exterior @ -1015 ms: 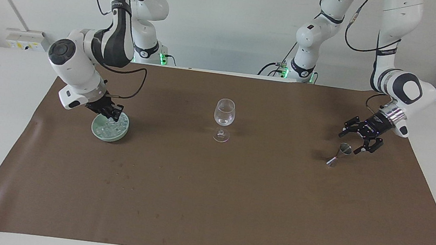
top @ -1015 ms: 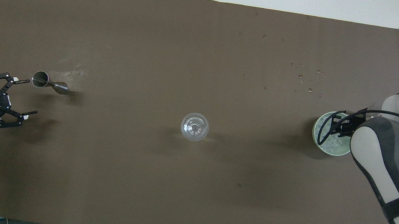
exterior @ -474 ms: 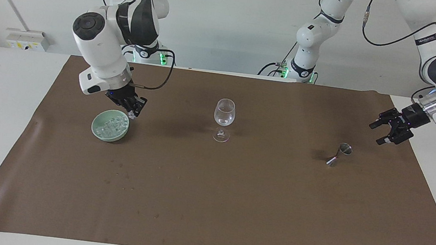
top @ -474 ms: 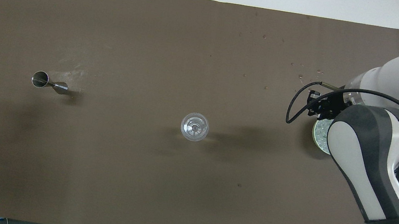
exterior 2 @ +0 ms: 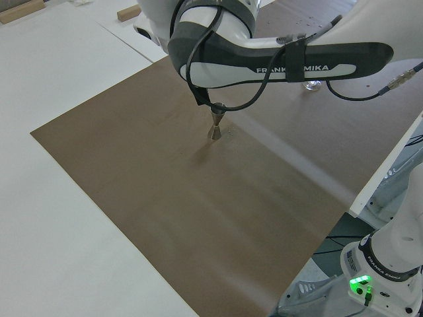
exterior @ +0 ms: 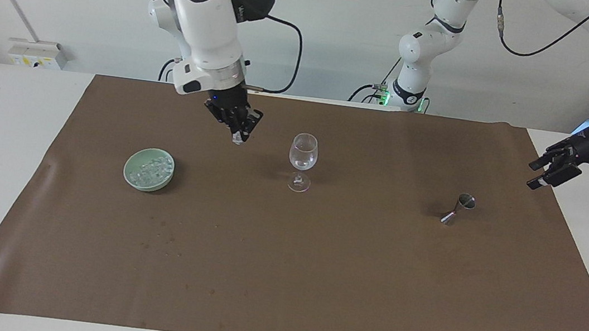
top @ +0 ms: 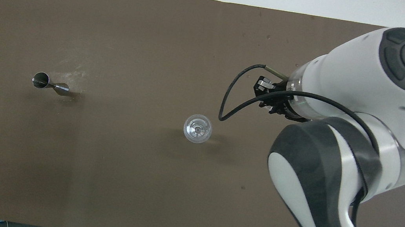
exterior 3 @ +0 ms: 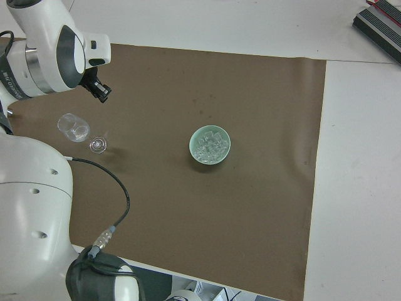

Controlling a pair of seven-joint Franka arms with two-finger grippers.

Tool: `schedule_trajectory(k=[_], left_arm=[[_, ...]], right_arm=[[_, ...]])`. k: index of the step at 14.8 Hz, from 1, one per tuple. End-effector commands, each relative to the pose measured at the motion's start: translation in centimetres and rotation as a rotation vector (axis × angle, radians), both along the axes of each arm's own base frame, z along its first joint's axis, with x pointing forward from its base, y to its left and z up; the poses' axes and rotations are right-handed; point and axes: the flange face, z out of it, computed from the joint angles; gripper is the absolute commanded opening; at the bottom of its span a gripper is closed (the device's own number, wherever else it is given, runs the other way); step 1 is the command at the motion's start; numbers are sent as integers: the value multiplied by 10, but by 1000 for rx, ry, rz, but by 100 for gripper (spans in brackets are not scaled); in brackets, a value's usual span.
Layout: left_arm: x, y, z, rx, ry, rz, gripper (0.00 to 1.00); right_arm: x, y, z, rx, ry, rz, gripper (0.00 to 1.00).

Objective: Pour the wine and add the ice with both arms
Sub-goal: 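Carry the green-rimmed ice cup with the right gripper over the glass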

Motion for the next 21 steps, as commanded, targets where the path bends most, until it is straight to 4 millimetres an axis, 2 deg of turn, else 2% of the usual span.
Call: schedule_trajectory(k=[1, 3, 5, 7, 9, 10, 12, 14, 16, 18, 19, 21], left_arm=[[6, -65, 27, 121, -24, -156, 100], [1, -100, 39, 162, -40, -224, 100], [-6, -134, 49, 204, -63, -326, 100], [-16, -146, 57, 213, -84, -437, 100], [-25, -155, 63, 215, -86, -543, 100], [-29, -168, 68, 231, -100, -602, 100], [-35, -169, 73, 273, -90, -630, 100], [-34, -161, 78, 273, -98, -640, 100], [-36, -152, 82, 264, -88, -674, 100], [-38, -147, 96, 258, -68, -689, 100], [-41, -146, 95, 246, -38, -704, 100], [-41, -149, 104, 244, -32, -729, 100]], right_arm=[[-5, 34, -6, 37, 19, -15, 20], [-17, 58, -7, 72, 28, -36, 20], [-24, 73, -4, 108, 33, -53, 20], [-34, 93, -9, 134, 19, -38, 20], [-39, 102, -21, 151, 17, -37, 20], [-41, 103, -29, 153, 19, -39, 20], [-46, 101, -38, 161, 45, -48, 20], [-51, 99, -46, 160, 56, -51, 20], [-53, 98, -48, 172, 54, -57, 20], [-52, 98, -48, 176, 52, -60, 21], [-52, 97, -53, 176, 49, -65, 21], [-56, 94, -57, 177, 46, -67, 22]])
